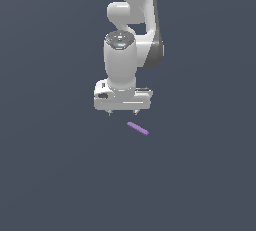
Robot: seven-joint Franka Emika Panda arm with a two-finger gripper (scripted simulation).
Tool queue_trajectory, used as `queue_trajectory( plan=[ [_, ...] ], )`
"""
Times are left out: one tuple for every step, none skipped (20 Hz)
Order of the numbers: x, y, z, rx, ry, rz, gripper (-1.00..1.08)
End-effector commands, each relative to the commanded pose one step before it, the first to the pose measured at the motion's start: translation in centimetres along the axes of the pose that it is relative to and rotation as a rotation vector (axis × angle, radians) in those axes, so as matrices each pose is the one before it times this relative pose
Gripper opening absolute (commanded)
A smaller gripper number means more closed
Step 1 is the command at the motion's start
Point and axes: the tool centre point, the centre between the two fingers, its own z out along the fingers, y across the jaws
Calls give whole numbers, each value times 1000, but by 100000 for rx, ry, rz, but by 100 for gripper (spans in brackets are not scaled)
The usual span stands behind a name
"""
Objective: Pick up the object and move it to a goal position.
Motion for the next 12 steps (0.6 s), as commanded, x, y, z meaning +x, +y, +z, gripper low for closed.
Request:
queue_trajectory(
  plan=[
    [0, 1, 0, 0, 0, 0, 100],
    [-14, 52, 1, 1, -30, 62, 100],
    [-42, 172, 12, 9, -103, 216, 100],
    [-69, 279, 15, 16, -164, 361, 100],
    [-95, 386, 17, 26, -222, 528, 100],
    [-119, 484, 14, 39, -269, 721, 100],
    [-118, 484, 1, 47, -256, 808, 100],
    [-98, 414, -12, 48, -205, 792, 100],
    [-76, 337, -25, 47, -151, 760, 100],
    [-49, 232, -33, 40, -88, 644, 100],
    [-23, 123, -33, 27, -32, 461, 100],
    [-2, 23, -21, 11, 9, 207, 100]
  ],
)
